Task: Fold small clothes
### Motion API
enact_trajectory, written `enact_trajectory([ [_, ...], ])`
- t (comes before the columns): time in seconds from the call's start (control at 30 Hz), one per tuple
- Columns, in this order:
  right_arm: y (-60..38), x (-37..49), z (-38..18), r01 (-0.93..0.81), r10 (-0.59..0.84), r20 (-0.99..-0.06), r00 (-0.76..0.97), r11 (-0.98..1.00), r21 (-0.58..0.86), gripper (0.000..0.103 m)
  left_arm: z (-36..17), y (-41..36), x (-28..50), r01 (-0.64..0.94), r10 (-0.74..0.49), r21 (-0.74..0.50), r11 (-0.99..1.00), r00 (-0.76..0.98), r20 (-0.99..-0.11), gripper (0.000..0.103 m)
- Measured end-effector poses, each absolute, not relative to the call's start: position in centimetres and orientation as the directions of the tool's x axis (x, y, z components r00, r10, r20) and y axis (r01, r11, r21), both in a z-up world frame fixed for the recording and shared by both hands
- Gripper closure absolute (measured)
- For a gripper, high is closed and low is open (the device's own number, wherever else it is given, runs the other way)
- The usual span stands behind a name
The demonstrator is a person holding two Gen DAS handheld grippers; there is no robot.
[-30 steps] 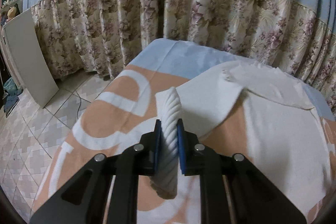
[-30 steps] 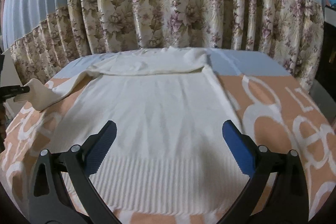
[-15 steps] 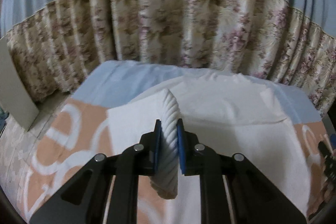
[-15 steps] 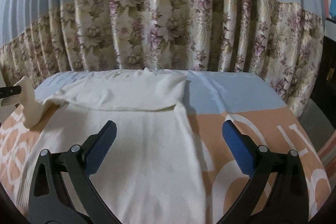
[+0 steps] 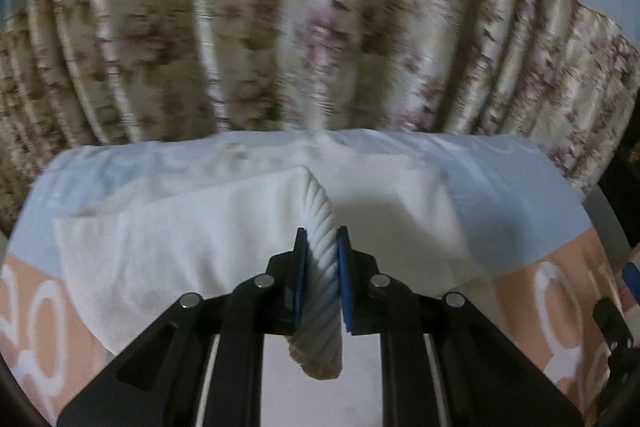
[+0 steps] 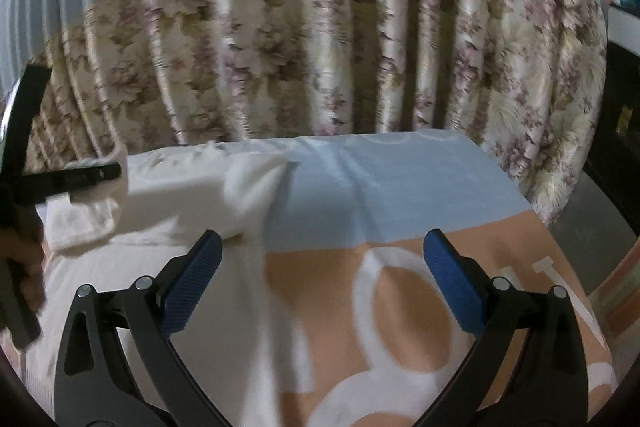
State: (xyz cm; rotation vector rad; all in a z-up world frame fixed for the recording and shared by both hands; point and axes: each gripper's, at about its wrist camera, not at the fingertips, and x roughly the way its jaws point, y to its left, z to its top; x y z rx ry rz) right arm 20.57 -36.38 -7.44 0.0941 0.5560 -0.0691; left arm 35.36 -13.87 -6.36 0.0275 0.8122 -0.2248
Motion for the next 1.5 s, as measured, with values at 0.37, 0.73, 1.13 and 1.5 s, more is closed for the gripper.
enact_trajectory([
  [0.37, -41.6, 24.2, -9.1, 0.183, -0.118, -0.56, 0.82, 0.981, 0.061, 0.003, -9.1, -20.1, 37.0, 0.297, -0.231, -0.037, 0.954, 0.655, -0.719, 0.02],
  [0.73, -36.9, 26.9, -8.5, 0.07, -0.001, -0.55, 0.835, 0.992, 0.105, 0.003, -8.1, -7.9, 33.7, 0.194, -0.118, 0.034, 0.98, 0.717, -0.687, 0.017],
  [1.13, -31.2, 36.4, -11.7, -0.013, 0.071, -0.666, 0.742, 0.996, 0.092, 0.011, -14.4, 4.4, 35.6, 0.044, 0.037, 0.08, 0.996, 0.61, -0.792, 0.015],
  [1.5, -30.0, 39.1, -14.6, 0.057, -0.046, -0.749, 0.661, 0.998, -0.011, 0.02, -14.4, 6.2, 35.7, 0.003, 0.022, 0.03, 1.0, 0.623, -0.782, 0.006],
])
